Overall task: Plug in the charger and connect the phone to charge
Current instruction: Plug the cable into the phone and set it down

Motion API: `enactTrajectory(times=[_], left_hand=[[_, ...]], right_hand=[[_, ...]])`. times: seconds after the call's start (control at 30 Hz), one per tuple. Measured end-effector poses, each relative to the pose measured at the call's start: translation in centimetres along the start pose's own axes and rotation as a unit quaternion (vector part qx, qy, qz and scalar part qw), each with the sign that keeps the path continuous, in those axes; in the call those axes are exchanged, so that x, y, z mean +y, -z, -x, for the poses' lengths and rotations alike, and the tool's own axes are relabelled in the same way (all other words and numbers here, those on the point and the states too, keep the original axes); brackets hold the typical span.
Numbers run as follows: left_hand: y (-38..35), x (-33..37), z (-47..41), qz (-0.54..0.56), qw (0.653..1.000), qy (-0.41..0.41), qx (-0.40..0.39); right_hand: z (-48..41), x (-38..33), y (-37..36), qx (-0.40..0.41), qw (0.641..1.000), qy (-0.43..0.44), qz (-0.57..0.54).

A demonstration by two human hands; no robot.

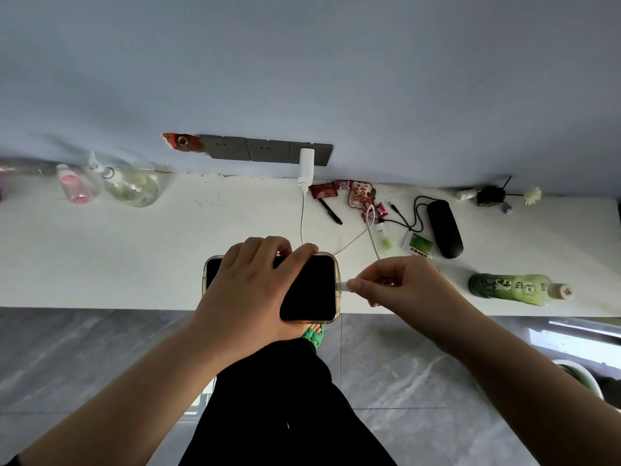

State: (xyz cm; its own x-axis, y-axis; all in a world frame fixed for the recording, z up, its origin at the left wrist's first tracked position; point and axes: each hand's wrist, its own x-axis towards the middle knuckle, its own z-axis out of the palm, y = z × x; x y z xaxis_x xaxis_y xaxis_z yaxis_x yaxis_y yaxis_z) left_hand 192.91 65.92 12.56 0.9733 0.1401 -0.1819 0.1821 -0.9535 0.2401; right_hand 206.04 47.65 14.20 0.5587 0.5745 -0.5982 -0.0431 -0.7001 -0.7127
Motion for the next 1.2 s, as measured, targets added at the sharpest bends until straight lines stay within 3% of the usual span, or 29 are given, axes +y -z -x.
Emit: enactTrajectory(times=[0.3,0.43,0.57,0.67,0.83,1.0,1.2], left_hand=[[-0.2,-0.9,0.4,-0.003,1.0,0.002,-0.012],[-0.6,-2.7,1.1,-0.014,0.999,0.009,-0.044],[-0.8,-4.8,1.6,-0.017,0.998,0.035,-0.055],[-0.8,-6.8,2.3,-0.022,0.998,0.04,-0.047],[-0.6,-11.2,3.7,-0.035,0.998,0.025,-0.036],[-0.6,-16.3,4.9,-0.032,0.999,-0.005,-0.02],[-2.2,-25.5,6.6,-0.043,0.996,0.002,-0.081]], right_hand=[[-0.5,-0.1,-1.3,-0.014,1.0,-0.002,-0.006],[-1.5,-1.0,-1.8,-0.085,0.988,0.017,0.128],[-2.6,-3.4,-6.0,-0.09,0.906,0.139,0.389],[-3.8,-5.3,-9.9,-0.061,0.849,0.192,0.489],[-6.1,-7.8,-14.6,-0.041,0.826,0.198,0.526],[-8.0,-8.9,-17.2,-0.032,0.832,0.206,0.514],[-11.3,-7.9,-19.1,-0.022,0.83,0.192,0.523]])
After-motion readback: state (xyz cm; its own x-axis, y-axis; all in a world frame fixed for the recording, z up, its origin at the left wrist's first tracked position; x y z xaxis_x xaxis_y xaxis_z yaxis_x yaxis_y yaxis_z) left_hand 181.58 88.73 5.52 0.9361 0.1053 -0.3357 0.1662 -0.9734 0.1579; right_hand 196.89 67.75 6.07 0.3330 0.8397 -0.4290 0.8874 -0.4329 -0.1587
